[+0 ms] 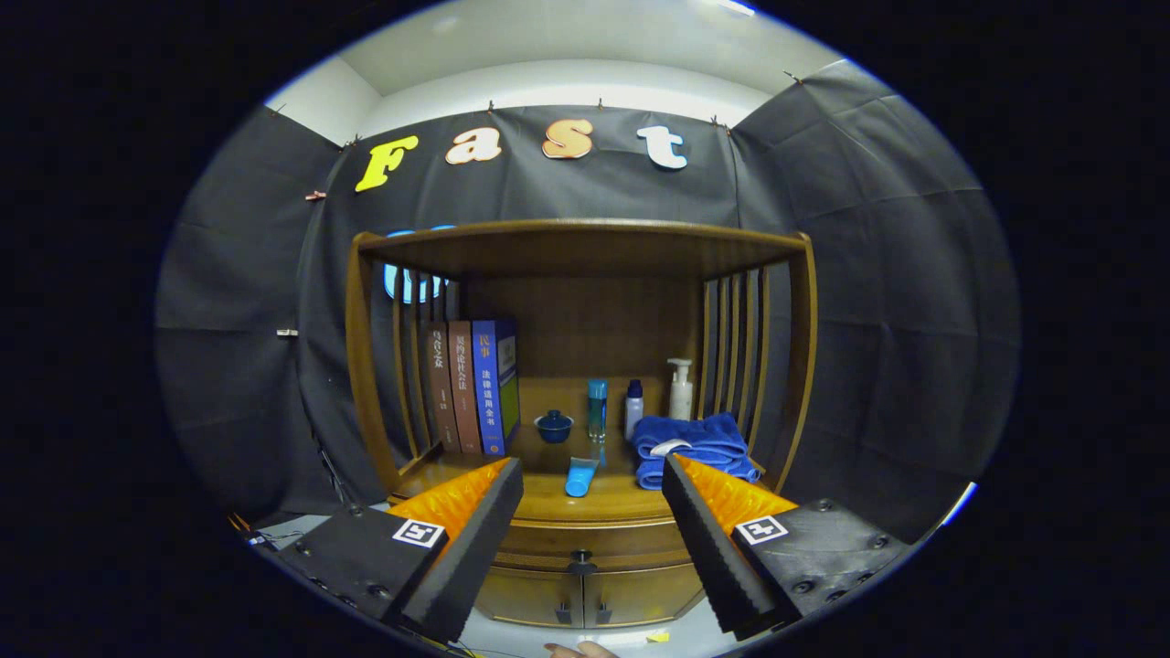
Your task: Pull open the drawer, take out the items inside it, and place them on the countertop above the cabinet.
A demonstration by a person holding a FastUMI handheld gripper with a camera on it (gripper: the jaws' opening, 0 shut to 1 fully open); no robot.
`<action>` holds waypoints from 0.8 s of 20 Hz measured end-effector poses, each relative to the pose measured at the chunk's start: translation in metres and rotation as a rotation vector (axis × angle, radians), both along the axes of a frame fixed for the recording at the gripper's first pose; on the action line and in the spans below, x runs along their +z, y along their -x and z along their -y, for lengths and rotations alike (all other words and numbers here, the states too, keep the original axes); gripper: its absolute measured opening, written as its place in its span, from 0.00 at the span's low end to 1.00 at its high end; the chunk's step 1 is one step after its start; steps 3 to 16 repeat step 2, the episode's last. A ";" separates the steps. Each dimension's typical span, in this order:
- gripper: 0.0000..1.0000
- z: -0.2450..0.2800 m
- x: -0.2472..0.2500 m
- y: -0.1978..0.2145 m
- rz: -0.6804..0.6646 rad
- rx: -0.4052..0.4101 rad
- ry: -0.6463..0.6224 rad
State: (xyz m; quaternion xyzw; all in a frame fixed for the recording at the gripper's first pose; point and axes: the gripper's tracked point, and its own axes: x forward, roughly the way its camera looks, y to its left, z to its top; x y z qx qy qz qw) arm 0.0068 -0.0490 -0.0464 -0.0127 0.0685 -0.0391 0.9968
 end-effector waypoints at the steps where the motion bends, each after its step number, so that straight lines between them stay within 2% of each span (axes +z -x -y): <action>1: 0.99 -0.003 0.007 0.006 0.010 0.007 0.001; 16: 0.99 -0.006 0.012 0.011 0.017 0.012 -0.001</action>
